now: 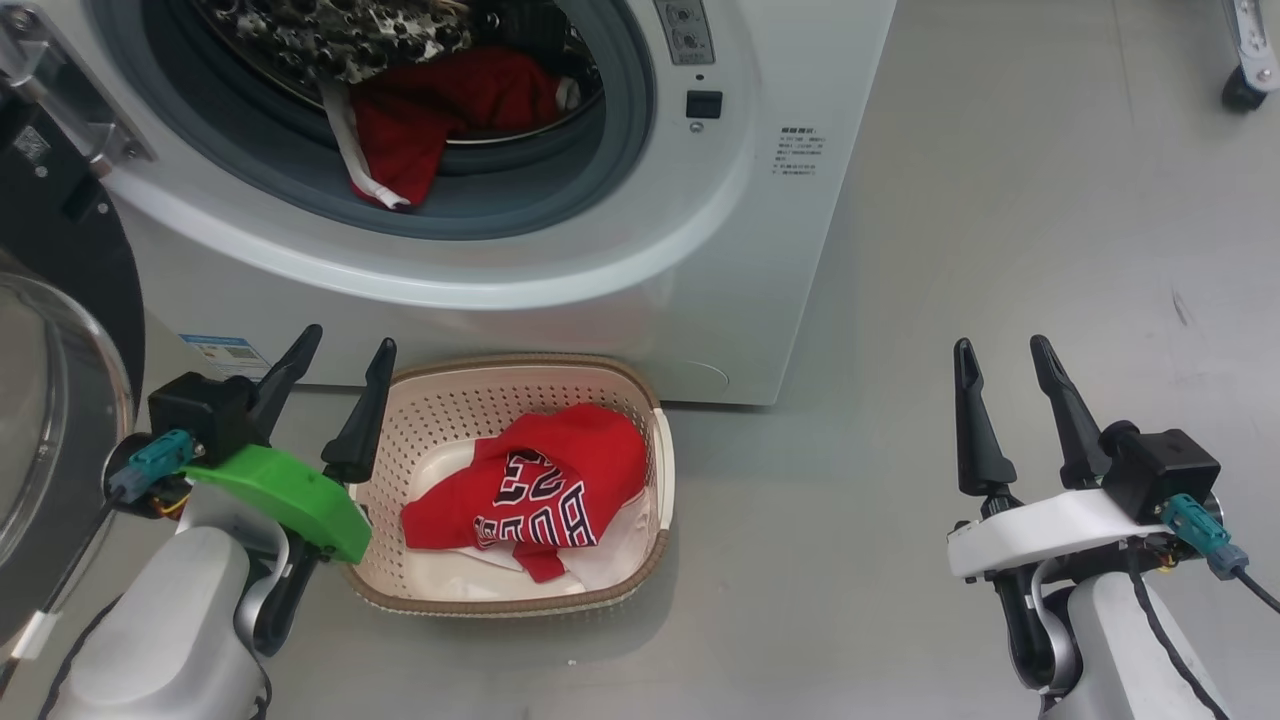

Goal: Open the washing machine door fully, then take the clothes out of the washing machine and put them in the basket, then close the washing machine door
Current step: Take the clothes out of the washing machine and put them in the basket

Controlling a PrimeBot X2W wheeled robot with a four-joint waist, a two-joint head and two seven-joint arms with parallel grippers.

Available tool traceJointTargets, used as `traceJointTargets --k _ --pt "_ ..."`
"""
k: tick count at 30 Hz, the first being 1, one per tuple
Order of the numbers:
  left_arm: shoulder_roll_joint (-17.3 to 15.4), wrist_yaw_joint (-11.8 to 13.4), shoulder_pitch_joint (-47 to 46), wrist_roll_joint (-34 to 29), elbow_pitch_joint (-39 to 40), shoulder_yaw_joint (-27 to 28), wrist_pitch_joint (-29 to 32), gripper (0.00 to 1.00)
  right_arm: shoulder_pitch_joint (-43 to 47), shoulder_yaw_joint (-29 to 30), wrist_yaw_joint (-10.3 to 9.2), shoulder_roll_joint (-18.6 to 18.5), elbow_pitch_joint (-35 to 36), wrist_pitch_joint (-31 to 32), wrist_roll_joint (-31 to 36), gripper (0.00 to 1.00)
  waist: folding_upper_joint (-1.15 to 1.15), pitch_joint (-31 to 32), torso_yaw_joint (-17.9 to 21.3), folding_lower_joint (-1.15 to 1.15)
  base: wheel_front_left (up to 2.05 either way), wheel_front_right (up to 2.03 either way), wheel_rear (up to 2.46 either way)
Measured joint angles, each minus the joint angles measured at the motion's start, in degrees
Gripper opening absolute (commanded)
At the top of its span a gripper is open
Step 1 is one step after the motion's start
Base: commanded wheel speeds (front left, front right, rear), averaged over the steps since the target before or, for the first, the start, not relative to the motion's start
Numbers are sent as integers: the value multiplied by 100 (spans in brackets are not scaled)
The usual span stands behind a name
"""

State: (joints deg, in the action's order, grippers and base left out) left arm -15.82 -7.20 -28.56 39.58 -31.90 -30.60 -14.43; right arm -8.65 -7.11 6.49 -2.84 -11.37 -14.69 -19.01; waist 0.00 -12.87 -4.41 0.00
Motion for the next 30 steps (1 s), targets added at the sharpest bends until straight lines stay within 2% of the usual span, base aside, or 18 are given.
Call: traceJointTargets --k 5,13,30 --pt "-4 7 342 -79 337 312 0 100 115 -40 3 2 -25 0 -2 100 0 278 -139 0 0 0 0" --pt "96 197 967 -151 870 1003 -1 100 263 -51 18 4 -33 0 -19 100 0 593 -264 0 0 0 0" --pt "238 234 1749 -485 1528 1524 -1 100 359 -69 48 13 14 0 -63 100 0 708 -325 0 0 0 0"
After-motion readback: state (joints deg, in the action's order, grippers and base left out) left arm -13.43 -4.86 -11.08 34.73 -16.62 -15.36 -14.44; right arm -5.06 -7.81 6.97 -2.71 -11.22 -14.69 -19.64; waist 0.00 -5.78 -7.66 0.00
